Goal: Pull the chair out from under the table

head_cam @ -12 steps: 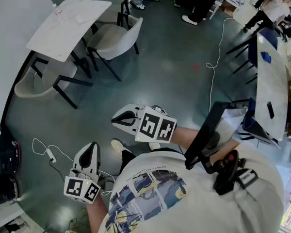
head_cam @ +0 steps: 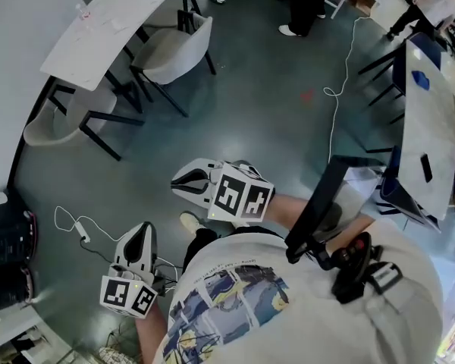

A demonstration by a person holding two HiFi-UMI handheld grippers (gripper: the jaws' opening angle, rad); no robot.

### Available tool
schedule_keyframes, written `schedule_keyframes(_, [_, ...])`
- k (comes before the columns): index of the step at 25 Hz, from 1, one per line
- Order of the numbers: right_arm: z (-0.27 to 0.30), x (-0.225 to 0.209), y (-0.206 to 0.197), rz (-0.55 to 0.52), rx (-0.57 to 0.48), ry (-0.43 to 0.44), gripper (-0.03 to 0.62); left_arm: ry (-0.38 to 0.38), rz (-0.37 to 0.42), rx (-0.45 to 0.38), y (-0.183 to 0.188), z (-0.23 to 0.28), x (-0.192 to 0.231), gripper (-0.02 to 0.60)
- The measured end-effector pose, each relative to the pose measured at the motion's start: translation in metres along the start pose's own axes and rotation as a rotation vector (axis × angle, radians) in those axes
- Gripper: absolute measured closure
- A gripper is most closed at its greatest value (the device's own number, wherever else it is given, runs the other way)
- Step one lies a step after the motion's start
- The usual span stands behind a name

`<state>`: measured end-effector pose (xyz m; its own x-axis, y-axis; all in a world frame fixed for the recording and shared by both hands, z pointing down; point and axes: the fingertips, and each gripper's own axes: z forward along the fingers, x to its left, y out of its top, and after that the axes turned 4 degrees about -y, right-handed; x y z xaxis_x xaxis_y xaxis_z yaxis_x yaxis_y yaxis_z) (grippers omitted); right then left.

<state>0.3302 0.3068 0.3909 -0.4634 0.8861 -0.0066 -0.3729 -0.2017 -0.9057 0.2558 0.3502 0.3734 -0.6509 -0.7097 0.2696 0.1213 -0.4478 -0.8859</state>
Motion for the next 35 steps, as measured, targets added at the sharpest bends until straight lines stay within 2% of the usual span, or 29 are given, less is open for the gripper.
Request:
schedule_keyframes(4, [0.005,0.002,0.004,-0.028,0.002,0.004,0.58,0.007,0.002,-0.013,0.0,-0.002,0.004,0.572])
schedule_keyframes(7, [0.018,0.002,0.007,-0.035,0.022,0.006,0.528,0.012,-0.001,-0.033,0.0,-0.007,0.018,0.572])
schedule_keyframes(9, [0.034,0.002,0.012,-0.043,0.034,0.006,0.496,0.018,0.0,-0.049,0.001,-0.013,0.034,0.572])
schedule_keyframes(13, [0.063,0.0,0.027,-0.045,0.046,0.006,0.477,0.035,-0.015,-0.08,0.004,-0.027,0.068,0.572])
schedule_keyframes(16, [0.086,-0.001,0.043,-0.027,0.021,-0.004,0.465,0.011,-0.019,-0.096,0.01,-0.037,0.093,0.571])
schedule_keyframes(22, [0.161,-0.003,0.098,-0.02,0.001,-0.045,0.459,-0.024,0.022,-0.08,0.03,-0.077,0.17,0.571])
schedule_keyframes(26, [0.214,0.004,0.125,-0.04,-0.003,-0.036,0.447,0.016,0.025,-0.075,0.027,-0.102,0.224,0.566])
schedule_keyframes(28, [0.233,0.006,0.133,-0.061,0.009,-0.014,0.442,0.041,0.002,-0.092,0.027,-0.11,0.247,0.537])
schedule_keyframes(31, [0.248,-0.014,0.139,-0.072,0.022,-0.007,0.442,0.063,-0.03,-0.118,0.033,-0.102,0.274,0.523])
schedule_keyframes(35, [0.286,-0.067,0.149,-0.051,0.016,0.011,0.444,0.104,-0.069,-0.094,0.043,-0.081,0.327,0.515])
